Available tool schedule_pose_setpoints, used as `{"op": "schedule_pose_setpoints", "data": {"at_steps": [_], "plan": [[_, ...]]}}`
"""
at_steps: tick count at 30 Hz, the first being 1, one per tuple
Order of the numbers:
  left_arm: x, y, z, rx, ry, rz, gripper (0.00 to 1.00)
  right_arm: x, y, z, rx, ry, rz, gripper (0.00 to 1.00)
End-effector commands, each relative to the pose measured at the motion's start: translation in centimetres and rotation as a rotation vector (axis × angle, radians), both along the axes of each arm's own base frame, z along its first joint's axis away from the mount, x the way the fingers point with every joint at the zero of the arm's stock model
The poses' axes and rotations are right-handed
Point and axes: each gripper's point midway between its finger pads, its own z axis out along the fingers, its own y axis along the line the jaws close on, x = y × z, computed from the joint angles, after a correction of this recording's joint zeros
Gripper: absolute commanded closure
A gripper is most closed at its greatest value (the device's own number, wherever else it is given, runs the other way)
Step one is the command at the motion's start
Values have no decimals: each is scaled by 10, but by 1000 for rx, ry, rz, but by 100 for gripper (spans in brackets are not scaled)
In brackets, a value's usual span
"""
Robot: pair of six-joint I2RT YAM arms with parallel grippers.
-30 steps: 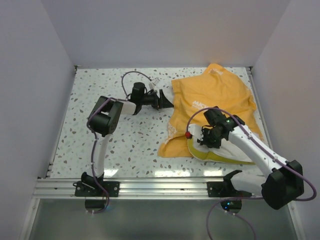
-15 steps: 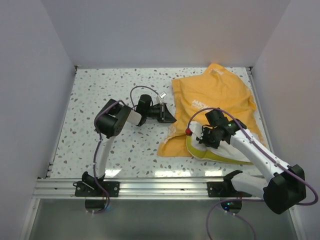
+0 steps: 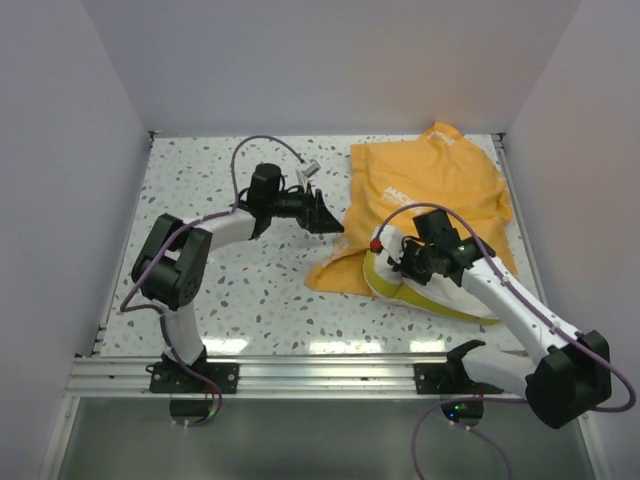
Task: Put the pillow into the pillowcase
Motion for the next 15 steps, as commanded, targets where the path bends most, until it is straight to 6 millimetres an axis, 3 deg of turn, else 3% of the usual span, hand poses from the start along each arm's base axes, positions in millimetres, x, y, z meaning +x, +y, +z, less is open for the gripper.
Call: {"op": "schedule_pose_setpoints", "data": {"at_steps": [1, 2, 3, 7, 11, 15], "plan": [[67, 23, -14, 216, -336, 113, 9, -12, 6, 30, 73, -73, 92, 100], [75, 21, -15, 223, -378, 102, 0, -18, 5, 32, 79, -77, 109, 100], [87, 14, -19, 241, -411, 99, 0, -22, 6, 42, 102, -108, 120, 100], [92, 0, -36, 292, -616, -2, 0, -25, 6, 60, 138, -138, 82, 100], [79, -18, -56, 288, -689, -101, 0, -24, 6, 66, 144, -137, 73, 100], [39, -38, -58, 151, -630, -271, 0, -22, 5, 73, 144, -155, 59, 100]]}}
